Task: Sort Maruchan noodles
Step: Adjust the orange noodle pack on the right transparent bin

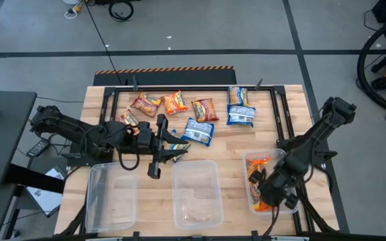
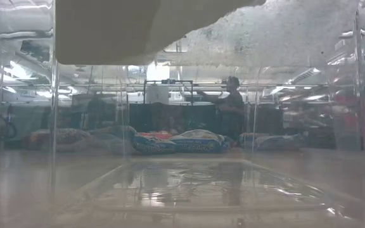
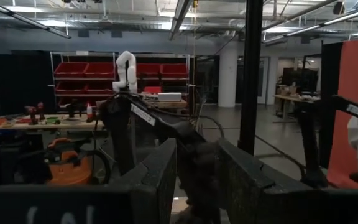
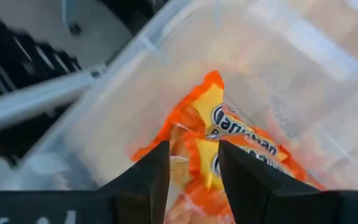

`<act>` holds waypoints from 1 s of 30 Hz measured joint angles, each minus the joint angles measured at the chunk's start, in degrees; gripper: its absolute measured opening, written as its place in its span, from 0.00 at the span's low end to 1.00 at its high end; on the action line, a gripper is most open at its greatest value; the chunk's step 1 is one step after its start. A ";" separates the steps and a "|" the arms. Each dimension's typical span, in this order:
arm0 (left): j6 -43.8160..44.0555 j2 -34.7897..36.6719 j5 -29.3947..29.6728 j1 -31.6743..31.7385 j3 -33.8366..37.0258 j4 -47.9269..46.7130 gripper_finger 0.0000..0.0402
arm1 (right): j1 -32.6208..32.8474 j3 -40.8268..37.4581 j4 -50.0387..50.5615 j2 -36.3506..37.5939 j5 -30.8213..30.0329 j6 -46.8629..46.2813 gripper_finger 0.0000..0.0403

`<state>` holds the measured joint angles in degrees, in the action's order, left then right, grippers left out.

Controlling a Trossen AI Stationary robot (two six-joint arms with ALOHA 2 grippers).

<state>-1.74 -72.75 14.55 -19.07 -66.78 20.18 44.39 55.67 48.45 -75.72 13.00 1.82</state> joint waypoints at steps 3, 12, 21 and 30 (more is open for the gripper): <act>0.91 0.00 1.01 0.00 0.00 0.02 0.29 | 0.01 -0.06 -0.31 -3.05 1.19 5.85 0.35; 1.22 0.01 1.30 0.00 0.00 0.04 0.29 | 0.28 -1.87 -6.98 -5.32 1.52 20.73 0.35; 1.48 0.00 1.31 0.00 0.00 0.02 0.29 | 2.92 -2.58 -6.89 -5.31 -1.08 20.94 0.35; 2.56 0.00 1.29 0.00 0.00 -0.35 0.29 | 3.64 -5.67 -1.10 -0.44 1.69 6.30 0.35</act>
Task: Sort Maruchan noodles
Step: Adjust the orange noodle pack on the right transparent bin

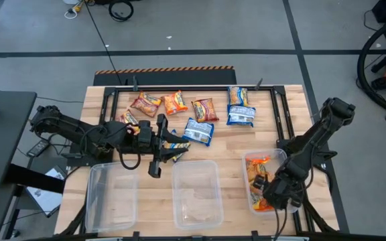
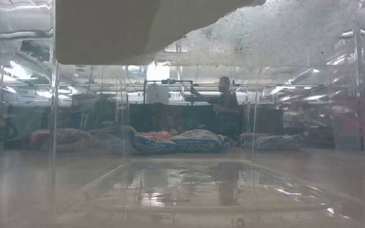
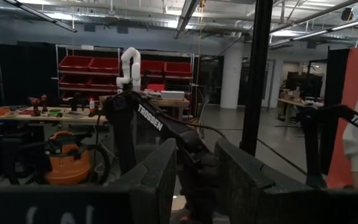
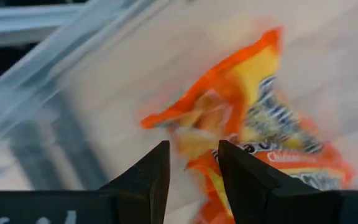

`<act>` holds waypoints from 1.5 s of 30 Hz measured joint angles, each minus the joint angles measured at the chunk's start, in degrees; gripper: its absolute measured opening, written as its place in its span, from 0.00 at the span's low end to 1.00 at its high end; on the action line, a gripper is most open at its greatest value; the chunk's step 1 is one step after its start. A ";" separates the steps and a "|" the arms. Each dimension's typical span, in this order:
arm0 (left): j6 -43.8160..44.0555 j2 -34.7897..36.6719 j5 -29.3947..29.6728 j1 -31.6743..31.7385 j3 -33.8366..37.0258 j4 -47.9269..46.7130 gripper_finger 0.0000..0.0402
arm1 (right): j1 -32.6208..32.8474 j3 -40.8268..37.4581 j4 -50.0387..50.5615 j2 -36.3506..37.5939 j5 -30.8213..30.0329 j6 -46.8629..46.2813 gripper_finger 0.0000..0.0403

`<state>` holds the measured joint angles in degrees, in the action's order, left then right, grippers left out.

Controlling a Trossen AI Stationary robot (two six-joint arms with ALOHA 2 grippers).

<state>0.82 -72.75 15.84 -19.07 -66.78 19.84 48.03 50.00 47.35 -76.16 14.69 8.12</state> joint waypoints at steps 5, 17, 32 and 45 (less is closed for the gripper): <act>0.01 0.00 -0.01 0.48 0.00 -0.02 0.29 | 0.26 -4.04 -7.05 1.64 0.10 1.25 0.35; 0.12 0.00 0.02 0.92 0.00 0.00 0.29 | -0.82 -4.88 -12.46 0.47 -8.04 1.41 0.35; 1.59 0.00 0.68 0.92 0.00 0.00 0.29 | -1.36 -4.32 -13.87 -1.62 0.29 2.07 0.33; 1.53 0.00 0.68 0.92 0.00 -0.02 0.29 | -3.69 -10.21 -21.99 -1.59 -1.15 -0.71 0.27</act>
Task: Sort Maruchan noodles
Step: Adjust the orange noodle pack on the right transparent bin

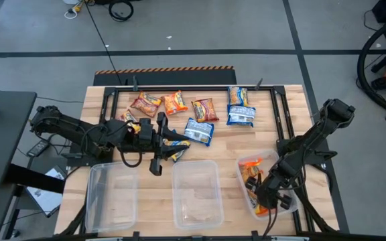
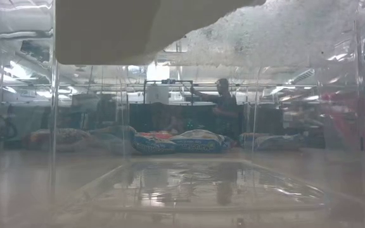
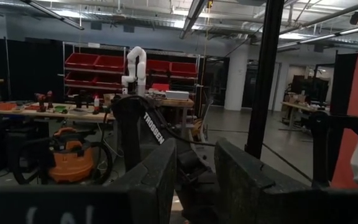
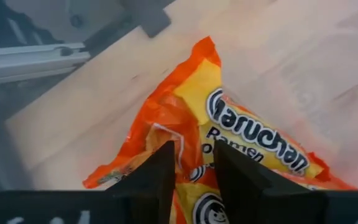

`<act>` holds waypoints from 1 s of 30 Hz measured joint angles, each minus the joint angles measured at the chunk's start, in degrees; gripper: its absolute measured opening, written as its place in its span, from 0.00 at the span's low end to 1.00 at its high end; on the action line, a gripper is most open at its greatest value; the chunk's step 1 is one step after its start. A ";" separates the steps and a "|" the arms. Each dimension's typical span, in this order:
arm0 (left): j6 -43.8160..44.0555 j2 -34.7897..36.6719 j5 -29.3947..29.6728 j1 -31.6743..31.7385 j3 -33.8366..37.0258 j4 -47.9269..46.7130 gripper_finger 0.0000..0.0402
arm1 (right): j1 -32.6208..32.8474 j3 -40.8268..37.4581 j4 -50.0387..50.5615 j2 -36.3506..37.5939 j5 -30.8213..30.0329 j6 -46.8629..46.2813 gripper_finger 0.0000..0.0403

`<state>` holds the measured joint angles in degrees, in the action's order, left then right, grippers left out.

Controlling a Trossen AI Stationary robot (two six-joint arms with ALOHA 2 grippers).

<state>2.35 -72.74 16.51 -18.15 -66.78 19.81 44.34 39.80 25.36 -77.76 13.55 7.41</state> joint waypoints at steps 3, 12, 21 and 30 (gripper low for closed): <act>-0.02 -0.01 -0.02 0.00 0.00 0.00 0.29 | 0.02 -0.11 -0.55 0.00 -1.91 -0.15 0.20; -0.04 0.00 -0.02 0.00 0.00 -0.02 0.29 | -0.81 3.68 3.04 0.34 -2.13 -7.27 0.02; -0.53 -0.01 -0.04 0.00 0.00 -0.17 0.29 | -5.56 7.08 6.98 5.11 10.46 -9.20 0.01; 0.02 -0.01 -0.04 0.00 0.00 -0.18 0.29 | -14.85 -0.53 -6.63 5.78 28.05 -11.60 0.01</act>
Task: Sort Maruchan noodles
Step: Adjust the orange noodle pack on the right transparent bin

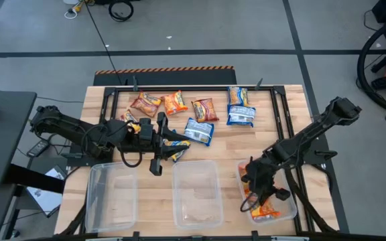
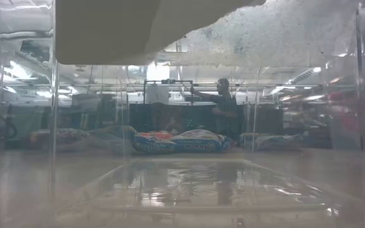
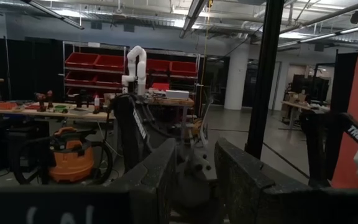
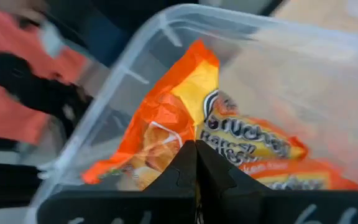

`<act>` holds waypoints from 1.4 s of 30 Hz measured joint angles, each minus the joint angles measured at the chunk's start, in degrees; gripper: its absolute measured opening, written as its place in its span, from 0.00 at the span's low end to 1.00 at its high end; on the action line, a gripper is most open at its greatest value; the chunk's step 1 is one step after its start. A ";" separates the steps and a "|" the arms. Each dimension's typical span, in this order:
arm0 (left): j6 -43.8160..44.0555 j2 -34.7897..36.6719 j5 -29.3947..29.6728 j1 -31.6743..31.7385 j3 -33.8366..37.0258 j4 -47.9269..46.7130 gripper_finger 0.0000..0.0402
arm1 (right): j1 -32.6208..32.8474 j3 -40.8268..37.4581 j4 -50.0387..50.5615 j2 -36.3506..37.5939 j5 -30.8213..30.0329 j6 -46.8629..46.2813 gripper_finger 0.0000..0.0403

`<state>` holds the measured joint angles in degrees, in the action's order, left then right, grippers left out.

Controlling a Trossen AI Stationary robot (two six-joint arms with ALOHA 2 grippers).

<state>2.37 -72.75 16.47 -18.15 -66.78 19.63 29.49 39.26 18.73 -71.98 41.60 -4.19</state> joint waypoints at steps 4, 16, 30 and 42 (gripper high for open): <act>0.01 0.00 0.00 0.00 0.00 0.05 0.29 | -0.72 -4.65 -9.56 -0.01 1.40 -3.58 0.01; 0.03 0.00 0.00 1.80 0.00 0.22 0.29 | 1.29 -7.54 -13.65 -0.03 -10.27 -5.87 0.16; -0.04 0.00 -0.02 3.63 0.00 0.25 0.29 | 0.84 5.75 24.22 5.97 -24.47 -11.59 0.35; -0.04 0.00 -0.02 3.63 0.00 -1.21 0.29 | 1.02 5.57 29.51 3.72 -36.78 -16.67 0.33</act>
<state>2.33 -72.75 16.45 -14.52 -66.78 18.42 30.52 44.83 48.24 -68.26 4.81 -20.86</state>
